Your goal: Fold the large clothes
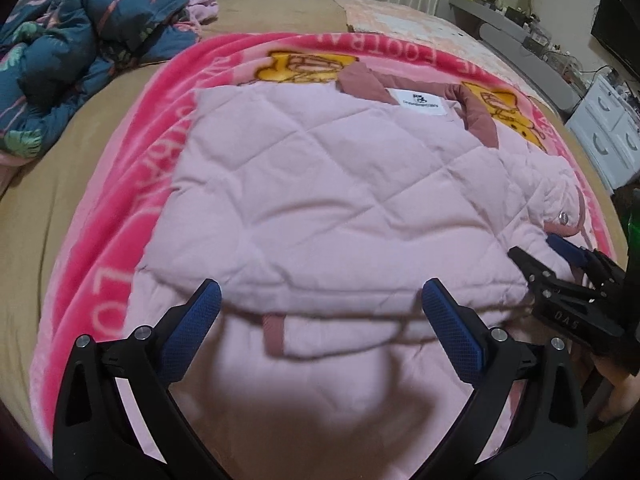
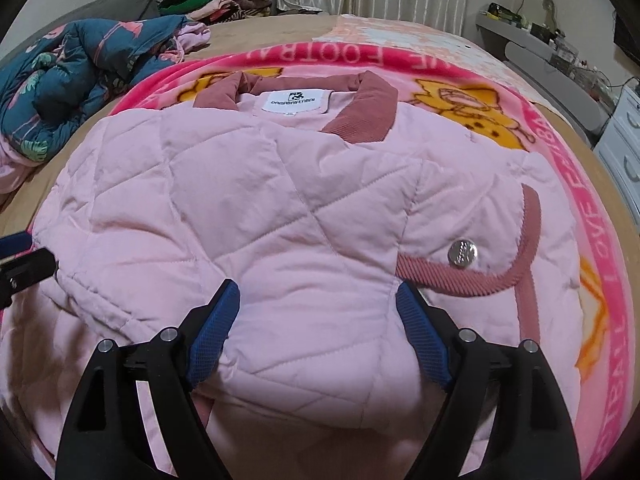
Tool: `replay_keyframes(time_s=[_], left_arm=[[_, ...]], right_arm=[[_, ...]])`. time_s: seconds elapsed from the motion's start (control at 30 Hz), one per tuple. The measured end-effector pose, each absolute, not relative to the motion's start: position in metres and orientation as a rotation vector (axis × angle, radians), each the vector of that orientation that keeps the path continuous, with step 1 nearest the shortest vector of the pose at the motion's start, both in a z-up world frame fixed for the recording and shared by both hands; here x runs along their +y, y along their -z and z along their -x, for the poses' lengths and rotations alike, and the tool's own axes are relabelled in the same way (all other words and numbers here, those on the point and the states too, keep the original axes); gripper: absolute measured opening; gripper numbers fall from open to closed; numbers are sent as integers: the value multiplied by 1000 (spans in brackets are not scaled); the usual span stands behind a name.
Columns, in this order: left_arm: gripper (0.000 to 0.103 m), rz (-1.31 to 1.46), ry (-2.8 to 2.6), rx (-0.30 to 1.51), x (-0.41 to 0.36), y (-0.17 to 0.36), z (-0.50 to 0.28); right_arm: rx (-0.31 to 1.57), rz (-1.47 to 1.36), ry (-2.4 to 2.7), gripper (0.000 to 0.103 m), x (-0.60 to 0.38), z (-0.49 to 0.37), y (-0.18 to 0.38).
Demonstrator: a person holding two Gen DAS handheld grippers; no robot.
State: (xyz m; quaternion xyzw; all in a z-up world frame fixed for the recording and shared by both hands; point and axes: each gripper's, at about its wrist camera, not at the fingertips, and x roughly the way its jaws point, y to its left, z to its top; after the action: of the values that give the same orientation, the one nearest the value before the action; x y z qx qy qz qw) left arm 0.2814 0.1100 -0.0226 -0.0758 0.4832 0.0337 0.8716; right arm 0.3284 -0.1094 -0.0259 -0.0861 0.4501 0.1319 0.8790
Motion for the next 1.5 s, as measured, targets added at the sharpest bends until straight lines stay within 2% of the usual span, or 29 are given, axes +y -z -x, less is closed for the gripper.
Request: replay_keyframes(time_s=[0.37,0.43,0.47,0.73,0.8,1.5], left_arm=[[94,186,-80,964,111,5,-247],[94,194,-75,957,110,2,-243],[94,198,-71,951,110,-1,-240],[94,237,-46,913,105,-17,-222],[94,230,-40,907,103,-21,-218],[94,197,-12,819,86,-60,-175]], right_arm=[[911,110,-302,82,-123,-300,10],[897,85,-321,85,-129,-292,2],[891,68,-335,90,-132,-286,-2],[850,-4,-363,92,-152,-247,-30],[842,-12,-360,99,-156,-240,-37],[735,-39,-395,99,-170,-187,-91]])
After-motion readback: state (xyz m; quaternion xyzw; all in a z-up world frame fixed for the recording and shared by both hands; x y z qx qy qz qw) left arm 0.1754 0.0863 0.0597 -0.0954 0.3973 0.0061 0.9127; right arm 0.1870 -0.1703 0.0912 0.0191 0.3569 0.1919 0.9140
